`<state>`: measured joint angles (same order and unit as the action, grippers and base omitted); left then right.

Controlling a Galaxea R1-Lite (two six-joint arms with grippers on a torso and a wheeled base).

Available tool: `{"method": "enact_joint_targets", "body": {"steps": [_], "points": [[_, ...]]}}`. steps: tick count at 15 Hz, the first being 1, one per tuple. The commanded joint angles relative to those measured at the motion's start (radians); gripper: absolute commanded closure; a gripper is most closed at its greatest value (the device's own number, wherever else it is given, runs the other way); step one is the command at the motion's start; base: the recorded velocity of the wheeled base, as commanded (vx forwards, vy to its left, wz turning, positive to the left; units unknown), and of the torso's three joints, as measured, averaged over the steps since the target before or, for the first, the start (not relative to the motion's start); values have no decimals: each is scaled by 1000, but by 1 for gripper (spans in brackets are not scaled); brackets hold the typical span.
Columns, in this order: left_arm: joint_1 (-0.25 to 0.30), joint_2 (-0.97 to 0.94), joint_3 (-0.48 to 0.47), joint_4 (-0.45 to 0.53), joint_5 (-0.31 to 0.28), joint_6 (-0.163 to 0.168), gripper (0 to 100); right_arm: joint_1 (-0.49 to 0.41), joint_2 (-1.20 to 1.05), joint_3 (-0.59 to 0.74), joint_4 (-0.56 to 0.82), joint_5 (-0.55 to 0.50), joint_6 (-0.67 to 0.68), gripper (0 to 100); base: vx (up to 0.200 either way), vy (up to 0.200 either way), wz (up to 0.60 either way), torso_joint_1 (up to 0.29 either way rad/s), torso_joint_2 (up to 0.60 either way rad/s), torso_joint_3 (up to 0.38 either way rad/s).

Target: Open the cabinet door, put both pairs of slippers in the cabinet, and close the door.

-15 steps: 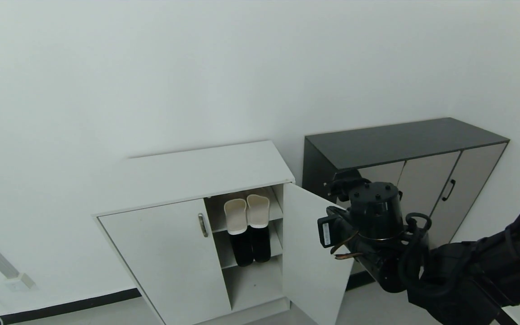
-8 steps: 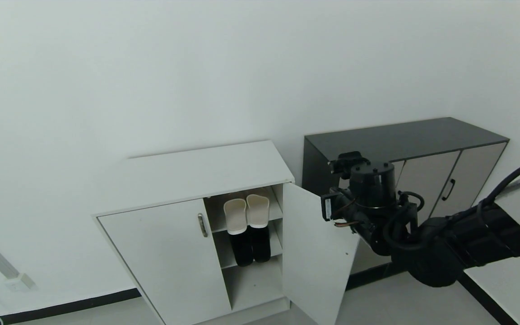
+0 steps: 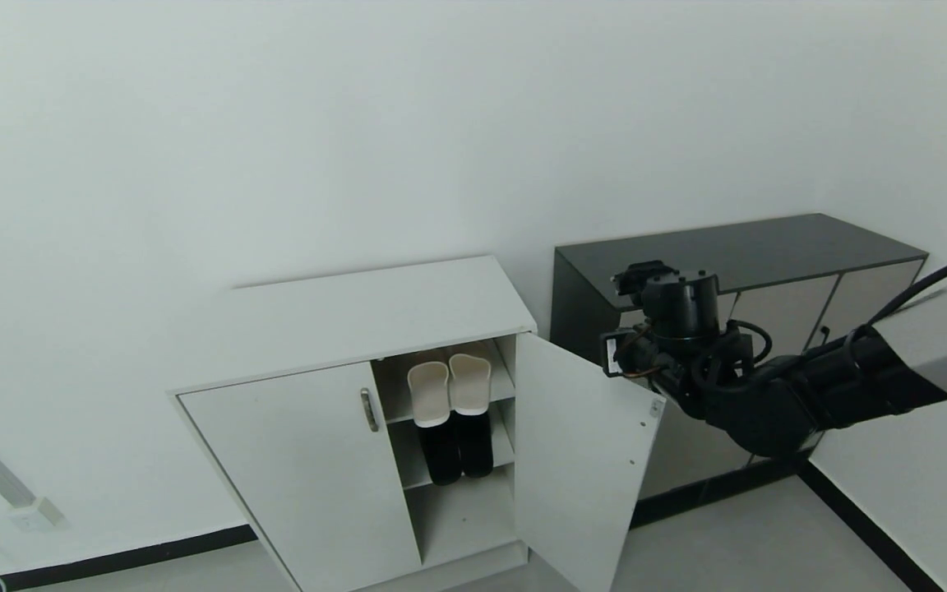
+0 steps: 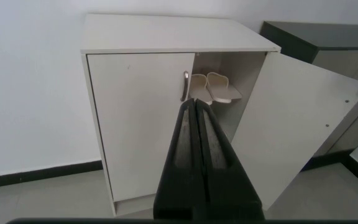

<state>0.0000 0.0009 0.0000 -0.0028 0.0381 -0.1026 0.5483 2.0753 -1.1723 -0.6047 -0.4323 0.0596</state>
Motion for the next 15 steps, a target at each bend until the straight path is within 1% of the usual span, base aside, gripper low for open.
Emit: {"method": "enact_joint_targets", "body": {"steps": [1, 5, 7, 11, 15], "points": [[0, -1, 0, 0, 0, 0, 100, -30, 45, -7, -1, 27, 6, 100, 0, 0, 0, 0, 0, 0], [0, -1, 0, 0, 0, 0, 100, -59, 127, -46, -14, 52, 40, 100, 0, 0, 0, 0, 0, 0], [0, 1, 0, 0, 0, 0, 100, -70, 158, -55, -14, 83, 46, 100, 0, 0, 0, 0, 0, 0], [0, 1, 0, 0, 0, 0, 100, -105, 232, -99, -41, 98, 46, 100, 0, 0, 0, 0, 0, 0], [0, 1, 0, 0, 0, 0, 100, -120, 278, -119, -81, 98, 46, 100, 0, 0, 0, 0, 0, 0]]}}
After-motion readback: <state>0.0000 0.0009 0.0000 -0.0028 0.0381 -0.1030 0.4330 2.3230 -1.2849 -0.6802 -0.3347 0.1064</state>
